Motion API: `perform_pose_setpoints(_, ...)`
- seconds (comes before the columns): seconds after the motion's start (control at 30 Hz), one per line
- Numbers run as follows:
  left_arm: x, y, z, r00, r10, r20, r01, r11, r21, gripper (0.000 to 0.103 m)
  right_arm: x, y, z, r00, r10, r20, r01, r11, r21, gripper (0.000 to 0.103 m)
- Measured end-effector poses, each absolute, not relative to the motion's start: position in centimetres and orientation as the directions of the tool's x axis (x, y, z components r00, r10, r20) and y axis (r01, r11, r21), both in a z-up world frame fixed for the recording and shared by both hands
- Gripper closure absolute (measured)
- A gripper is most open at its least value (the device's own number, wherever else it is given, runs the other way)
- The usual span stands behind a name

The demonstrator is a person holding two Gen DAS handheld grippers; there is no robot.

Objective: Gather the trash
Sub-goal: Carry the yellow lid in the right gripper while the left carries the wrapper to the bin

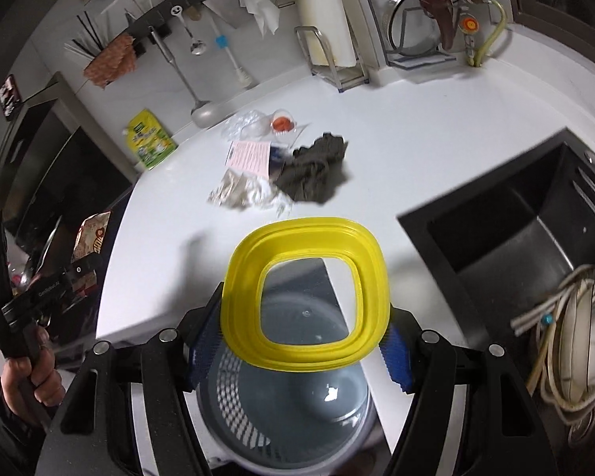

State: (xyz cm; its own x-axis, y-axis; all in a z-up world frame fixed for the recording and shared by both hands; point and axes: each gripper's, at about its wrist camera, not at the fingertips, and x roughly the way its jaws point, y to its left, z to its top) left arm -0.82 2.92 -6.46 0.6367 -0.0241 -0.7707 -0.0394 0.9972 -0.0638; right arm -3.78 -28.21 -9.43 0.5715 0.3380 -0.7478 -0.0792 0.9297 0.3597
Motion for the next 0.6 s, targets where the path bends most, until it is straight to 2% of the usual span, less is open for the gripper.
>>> perform_pose_setpoints(0.27, -6.1, 0.9, -6.1, 0.629, -0.037, -0.777, -0.021, 0.998, -0.064, 0.078, -7.8, -28.3, -9.2, 0.540, 0.350, -0.765, -0.125, 0.933, 0.339, 0.037)
perform_pose_setpoints(0.6, -7.5, -0.9, -7.8, 0.596, -0.096, -0.797, 0.090, 0.995, -0.053, 0.078, -9.8, -25.9, -11.1, 0.515, 0.349, -0.783, -0.116, 0.934, 0.339, 0.037)
